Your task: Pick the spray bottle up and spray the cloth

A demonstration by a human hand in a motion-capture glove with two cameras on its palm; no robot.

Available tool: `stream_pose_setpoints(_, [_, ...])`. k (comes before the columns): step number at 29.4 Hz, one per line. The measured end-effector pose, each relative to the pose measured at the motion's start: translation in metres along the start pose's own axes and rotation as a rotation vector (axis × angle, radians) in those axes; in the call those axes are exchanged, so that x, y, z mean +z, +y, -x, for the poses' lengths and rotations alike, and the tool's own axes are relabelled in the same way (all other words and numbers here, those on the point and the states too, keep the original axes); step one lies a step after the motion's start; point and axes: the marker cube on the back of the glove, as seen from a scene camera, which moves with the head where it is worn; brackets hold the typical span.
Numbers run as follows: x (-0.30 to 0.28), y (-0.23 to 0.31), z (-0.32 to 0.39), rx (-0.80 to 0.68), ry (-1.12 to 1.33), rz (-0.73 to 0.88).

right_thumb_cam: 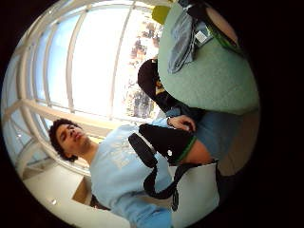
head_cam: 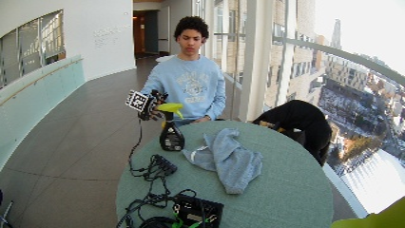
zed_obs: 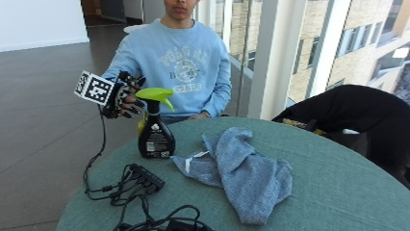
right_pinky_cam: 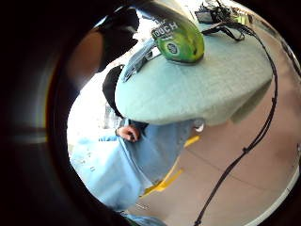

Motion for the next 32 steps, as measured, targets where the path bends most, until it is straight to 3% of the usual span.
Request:
stream_pose_setpoints(10, [-0.028, -0.040, -0.035, 0.063, -0.125, 0.024])
stream_pose_setpoints(32, [-0.034, -0.114, -0.064, 0.065, -0.175, 0.033])
